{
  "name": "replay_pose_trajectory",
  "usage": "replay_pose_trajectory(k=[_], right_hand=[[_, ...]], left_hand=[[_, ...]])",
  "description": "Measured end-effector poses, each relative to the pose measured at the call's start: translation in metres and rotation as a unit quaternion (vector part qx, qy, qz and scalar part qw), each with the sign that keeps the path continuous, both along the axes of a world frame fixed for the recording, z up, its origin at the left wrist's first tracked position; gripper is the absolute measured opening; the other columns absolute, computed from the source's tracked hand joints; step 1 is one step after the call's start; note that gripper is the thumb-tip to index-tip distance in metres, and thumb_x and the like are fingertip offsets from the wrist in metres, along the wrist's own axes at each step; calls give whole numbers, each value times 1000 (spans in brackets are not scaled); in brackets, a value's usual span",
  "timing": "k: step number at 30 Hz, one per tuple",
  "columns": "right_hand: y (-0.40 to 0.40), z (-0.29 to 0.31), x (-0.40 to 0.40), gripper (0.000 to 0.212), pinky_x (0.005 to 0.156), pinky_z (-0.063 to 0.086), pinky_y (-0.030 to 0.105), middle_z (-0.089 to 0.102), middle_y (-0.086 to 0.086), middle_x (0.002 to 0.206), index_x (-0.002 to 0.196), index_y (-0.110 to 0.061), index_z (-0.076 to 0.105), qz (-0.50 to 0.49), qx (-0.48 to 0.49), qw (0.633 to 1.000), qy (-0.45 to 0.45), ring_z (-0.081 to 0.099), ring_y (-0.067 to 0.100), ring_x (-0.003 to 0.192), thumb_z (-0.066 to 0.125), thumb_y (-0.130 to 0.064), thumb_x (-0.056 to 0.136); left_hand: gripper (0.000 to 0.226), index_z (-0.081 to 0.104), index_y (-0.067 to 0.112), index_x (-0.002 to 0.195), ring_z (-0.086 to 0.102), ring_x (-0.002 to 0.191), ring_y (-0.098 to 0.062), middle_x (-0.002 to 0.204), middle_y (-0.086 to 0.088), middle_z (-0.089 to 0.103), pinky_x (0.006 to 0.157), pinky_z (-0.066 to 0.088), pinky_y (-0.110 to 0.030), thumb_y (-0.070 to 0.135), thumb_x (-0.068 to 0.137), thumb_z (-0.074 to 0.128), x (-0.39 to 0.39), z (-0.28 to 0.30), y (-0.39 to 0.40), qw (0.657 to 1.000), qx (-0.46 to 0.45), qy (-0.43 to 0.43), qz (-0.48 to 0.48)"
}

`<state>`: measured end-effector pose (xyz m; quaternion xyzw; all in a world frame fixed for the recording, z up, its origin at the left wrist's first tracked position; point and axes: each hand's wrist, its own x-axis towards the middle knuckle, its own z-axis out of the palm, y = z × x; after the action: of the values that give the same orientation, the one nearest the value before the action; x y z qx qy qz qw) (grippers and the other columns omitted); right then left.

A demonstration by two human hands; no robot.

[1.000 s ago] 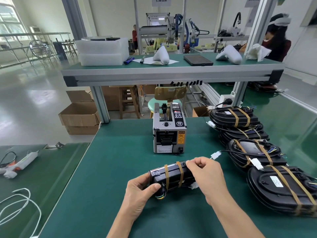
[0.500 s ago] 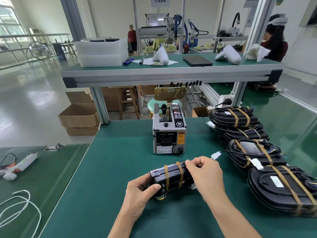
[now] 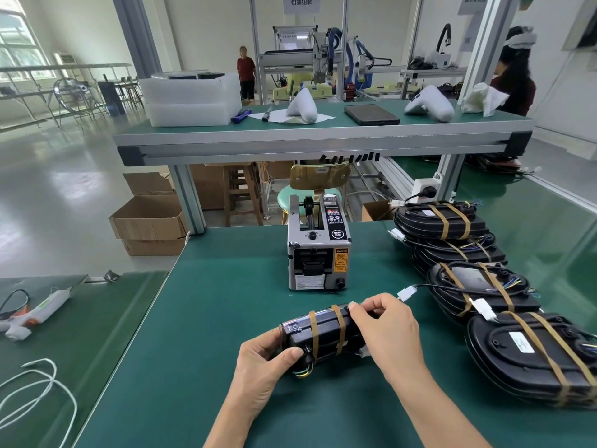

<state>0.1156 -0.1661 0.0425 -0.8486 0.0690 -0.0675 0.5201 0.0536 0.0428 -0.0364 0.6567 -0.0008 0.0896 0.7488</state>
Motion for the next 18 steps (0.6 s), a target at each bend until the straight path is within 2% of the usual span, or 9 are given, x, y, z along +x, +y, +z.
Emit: replay_pose_trajectory(k=[8, 13, 15, 17, 18], right_hand=[[5, -12, 4, 20, 90, 52, 37, 63, -6, 103, 93, -28, 63, 3, 97, 995, 30, 61, 13, 99, 80, -36, 85], [-3, -22, 11, 9, 80, 48, 27, 70, -2, 98, 95, -24, 68, -33, 191, 981, 14, 66, 19, 99, 69, -15, 95], [-8, -24, 13, 11, 80, 51, 22, 73, 0, 100, 99, -24, 70, -35, 233, 972, 13, 69, 13, 97, 66, -14, 98], [-12, -24, 12, 11, 59, 51, 11, 74, -1, 96, 96, -23, 75, -11, 254, 966, 34, 69, -2, 73, 65, -21, 100], [-12, -25, 11, 15, 51, 49, 9, 74, -1, 92, 94, -21, 77, 5, 253, 966, 59, 66, -4, 63, 65, -27, 101]], left_hand=[[61, 80, 22, 123, 75, 114, -19, 122, -11, 78, 93, 57, -24, 50, 72, 96, -1, 3, -1, 1000, -1, -1, -2], [61, 81, 22, 122, 75, 115, -20, 122, -11, 79, 94, 57, -24, 51, 70, 96, -2, 4, -1, 1000, 0, -3, 0], [61, 81, 23, 122, 75, 115, -19, 122, -11, 79, 95, 57, -24, 52, 70, 96, -2, 5, -2, 1000, 2, -3, 2], [61, 80, 23, 123, 75, 114, -18, 122, -10, 79, 95, 56, -24, 52, 71, 95, -2, 6, -3, 1000, 2, -4, 2], [61, 80, 23, 123, 75, 114, -17, 122, -10, 79, 95, 56, -23, 53, 72, 95, -3, 7, -3, 1000, 5, -4, 2]])
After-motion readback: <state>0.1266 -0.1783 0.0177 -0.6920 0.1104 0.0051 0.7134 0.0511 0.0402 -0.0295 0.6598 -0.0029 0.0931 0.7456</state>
